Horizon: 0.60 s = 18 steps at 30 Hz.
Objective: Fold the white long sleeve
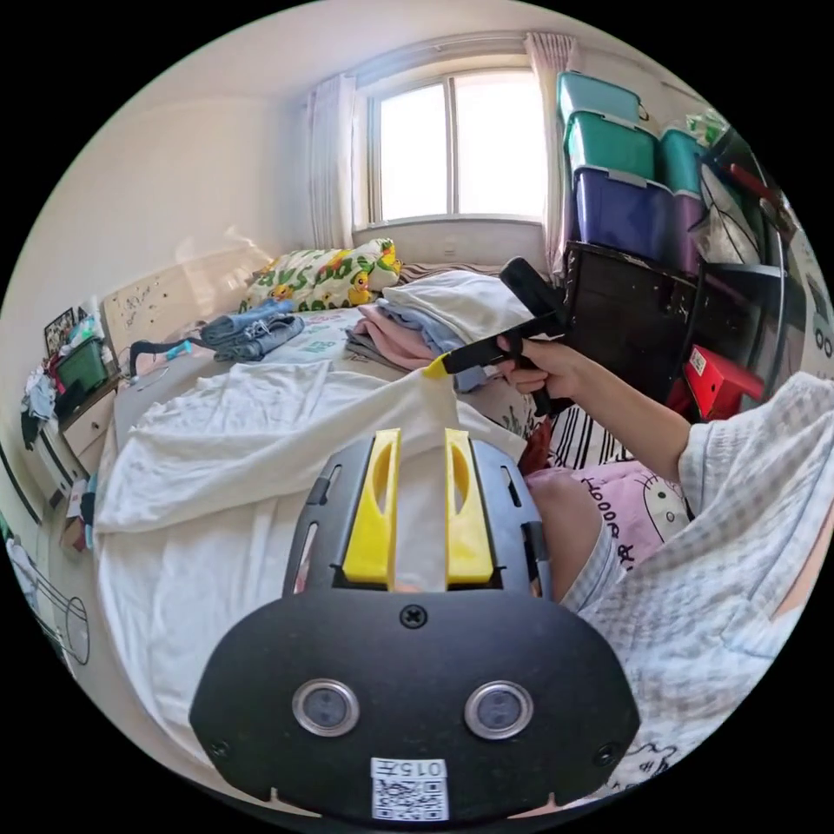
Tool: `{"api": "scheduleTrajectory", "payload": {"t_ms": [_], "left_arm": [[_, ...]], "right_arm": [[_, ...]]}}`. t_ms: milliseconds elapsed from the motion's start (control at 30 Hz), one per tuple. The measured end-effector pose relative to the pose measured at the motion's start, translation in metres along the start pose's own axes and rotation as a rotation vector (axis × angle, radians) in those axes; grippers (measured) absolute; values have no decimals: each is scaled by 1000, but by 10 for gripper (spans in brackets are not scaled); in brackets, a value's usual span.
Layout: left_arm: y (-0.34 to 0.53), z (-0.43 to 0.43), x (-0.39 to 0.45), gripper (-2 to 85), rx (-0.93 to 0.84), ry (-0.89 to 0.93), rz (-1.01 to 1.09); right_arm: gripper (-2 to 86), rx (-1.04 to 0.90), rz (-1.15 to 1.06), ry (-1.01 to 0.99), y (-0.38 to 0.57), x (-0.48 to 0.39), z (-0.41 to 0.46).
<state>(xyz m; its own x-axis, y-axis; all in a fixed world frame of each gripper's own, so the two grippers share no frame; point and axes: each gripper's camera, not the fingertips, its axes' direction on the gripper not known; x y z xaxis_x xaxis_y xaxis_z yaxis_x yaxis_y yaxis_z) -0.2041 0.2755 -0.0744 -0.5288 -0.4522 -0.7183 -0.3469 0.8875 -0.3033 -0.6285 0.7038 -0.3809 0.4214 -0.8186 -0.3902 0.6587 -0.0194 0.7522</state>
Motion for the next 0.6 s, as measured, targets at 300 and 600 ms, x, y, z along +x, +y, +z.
{"api": "scheduleTrajectory", "payload": {"t_ms": [300,600], "left_arm": [[-42,70,56,106,-164,-156,20],[-64,12,56,20,-57,-189,5]], "right_arm": [[4,94,82,-78,7,19,-16],[3,28,-75,-43,11,-30,-31]]}}
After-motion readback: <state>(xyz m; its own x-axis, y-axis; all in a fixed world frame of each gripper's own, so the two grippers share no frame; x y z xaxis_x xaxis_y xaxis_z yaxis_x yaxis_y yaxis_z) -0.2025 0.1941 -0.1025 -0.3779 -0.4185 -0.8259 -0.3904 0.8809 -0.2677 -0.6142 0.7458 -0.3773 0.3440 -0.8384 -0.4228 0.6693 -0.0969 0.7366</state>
